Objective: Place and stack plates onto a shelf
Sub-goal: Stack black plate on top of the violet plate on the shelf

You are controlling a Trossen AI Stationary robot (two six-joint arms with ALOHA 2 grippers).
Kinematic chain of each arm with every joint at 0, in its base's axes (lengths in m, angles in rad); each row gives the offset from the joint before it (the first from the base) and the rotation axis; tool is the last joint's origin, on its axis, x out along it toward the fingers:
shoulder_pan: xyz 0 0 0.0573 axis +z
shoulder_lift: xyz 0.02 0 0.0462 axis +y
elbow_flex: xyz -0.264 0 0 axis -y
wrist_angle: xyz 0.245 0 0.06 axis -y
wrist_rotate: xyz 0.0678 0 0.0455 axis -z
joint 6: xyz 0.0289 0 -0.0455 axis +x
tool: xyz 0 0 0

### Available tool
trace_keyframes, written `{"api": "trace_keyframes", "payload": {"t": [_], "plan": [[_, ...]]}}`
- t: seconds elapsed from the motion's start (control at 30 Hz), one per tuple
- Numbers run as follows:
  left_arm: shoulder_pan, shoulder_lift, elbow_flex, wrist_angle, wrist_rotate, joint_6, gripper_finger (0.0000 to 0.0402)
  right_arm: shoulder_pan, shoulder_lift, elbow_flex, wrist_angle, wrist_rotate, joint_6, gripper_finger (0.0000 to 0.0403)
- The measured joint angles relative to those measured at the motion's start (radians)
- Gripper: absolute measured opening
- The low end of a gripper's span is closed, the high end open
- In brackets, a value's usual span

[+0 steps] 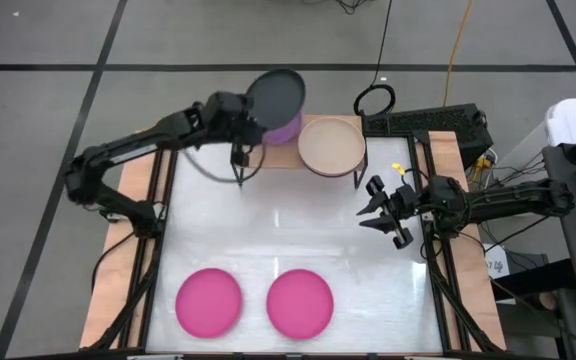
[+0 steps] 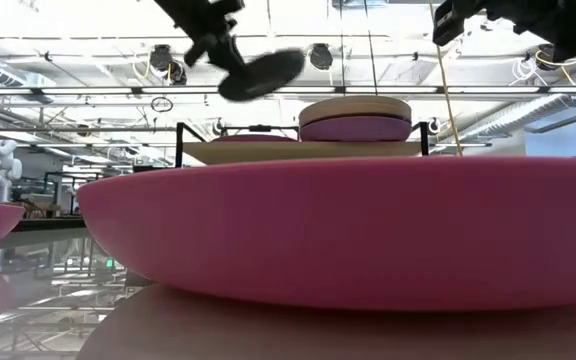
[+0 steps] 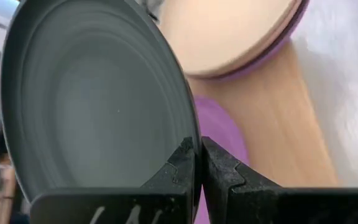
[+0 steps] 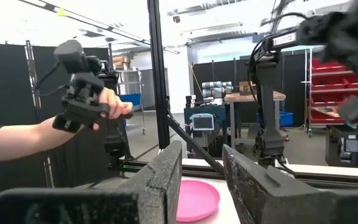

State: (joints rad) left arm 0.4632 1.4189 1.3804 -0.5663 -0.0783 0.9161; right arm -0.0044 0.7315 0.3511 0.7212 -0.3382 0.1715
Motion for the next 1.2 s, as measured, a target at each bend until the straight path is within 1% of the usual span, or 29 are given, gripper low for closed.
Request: {"api": "trace_keyframes", "payload": {"t": [0.17, 0.33, 0.5, 0.63, 0.73, 0.87, 1.2], "plan": [[0.092, 0.132, 0.053, -0.046, 0.034, -0.007, 0.0012, 0.000, 0.000, 0.000, -0.016, 0.001, 0.009, 0.0102], [0.131, 0.195, 0.059, -0.096, 0.034, -0.024, 0.0012, 0.000, 0.000, 0.000, -0.041, 0.000, 0.015, 0.0102], [0.132, 0.198, 0.059, -0.118, 0.034, -0.029, 0.0012, 0.000, 0.000, 0.000, -0.067, 0.001, -0.004, 0.0102], [0.122, 0.198, 0.060, -0.146, 0.035, -0.064, 0.0012, 0.000, 0.000, 0.000, -0.068, 0.001, -0.004, 0.0102], [0.115, 0.198, 0.055, -0.175, 0.059, -0.071, 0.0012, 0.000, 0.000, 0.000, -0.068, 0.002, -0.004, 0.0102], [0.096, 0.198, 0.033, -0.178, 0.062, -0.076, 0.0012, 0.000, 0.000, 0.000, -0.068, 0.003, -0.004, 0.0102], [0.044, 0.197, 0.031, -0.225, 0.053, -0.098, 0.0012, 0.000, 0.000, 0.000, -0.068, 0.004, -0.015, 0.0102]]}}
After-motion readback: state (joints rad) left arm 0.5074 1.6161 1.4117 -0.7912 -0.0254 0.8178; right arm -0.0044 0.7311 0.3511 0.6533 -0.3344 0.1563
